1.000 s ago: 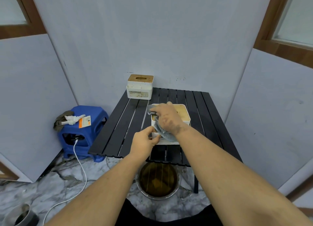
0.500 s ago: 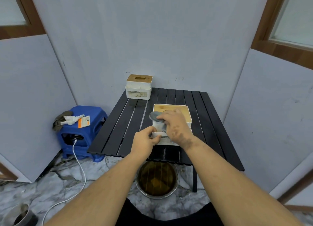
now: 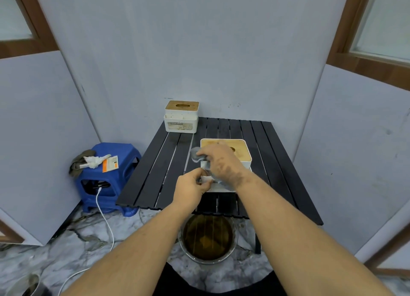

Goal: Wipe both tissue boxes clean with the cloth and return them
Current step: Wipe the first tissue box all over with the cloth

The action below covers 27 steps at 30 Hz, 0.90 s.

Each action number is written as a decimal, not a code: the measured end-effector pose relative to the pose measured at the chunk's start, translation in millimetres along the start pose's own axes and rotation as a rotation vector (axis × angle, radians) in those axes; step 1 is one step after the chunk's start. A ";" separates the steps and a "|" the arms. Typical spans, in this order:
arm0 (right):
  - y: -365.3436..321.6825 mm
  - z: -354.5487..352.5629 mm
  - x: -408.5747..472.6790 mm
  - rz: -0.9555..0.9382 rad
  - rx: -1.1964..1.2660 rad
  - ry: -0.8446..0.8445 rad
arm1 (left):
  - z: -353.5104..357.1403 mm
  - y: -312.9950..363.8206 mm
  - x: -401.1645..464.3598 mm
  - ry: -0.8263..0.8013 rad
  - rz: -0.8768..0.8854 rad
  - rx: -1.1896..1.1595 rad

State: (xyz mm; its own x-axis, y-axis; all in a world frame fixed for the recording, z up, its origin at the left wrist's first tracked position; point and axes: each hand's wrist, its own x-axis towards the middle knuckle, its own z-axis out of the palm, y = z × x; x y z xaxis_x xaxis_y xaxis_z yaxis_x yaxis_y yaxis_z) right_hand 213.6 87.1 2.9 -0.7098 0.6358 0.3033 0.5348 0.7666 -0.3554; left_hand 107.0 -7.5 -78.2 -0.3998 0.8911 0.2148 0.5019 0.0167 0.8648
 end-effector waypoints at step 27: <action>36.1 -13.0 -28.7 -0.019 -0.103 0.111 | 3.9 4.2 0.5 0.003 -0.062 0.136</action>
State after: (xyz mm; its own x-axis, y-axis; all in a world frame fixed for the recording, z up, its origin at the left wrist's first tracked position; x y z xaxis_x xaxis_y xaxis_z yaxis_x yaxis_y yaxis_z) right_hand 259.2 97.7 -7.1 -0.6681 0.6226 0.4075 0.5701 0.7802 -0.2573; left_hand 111.9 -5.2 -76.2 -0.4353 0.8853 0.1638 0.5753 0.1335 0.8070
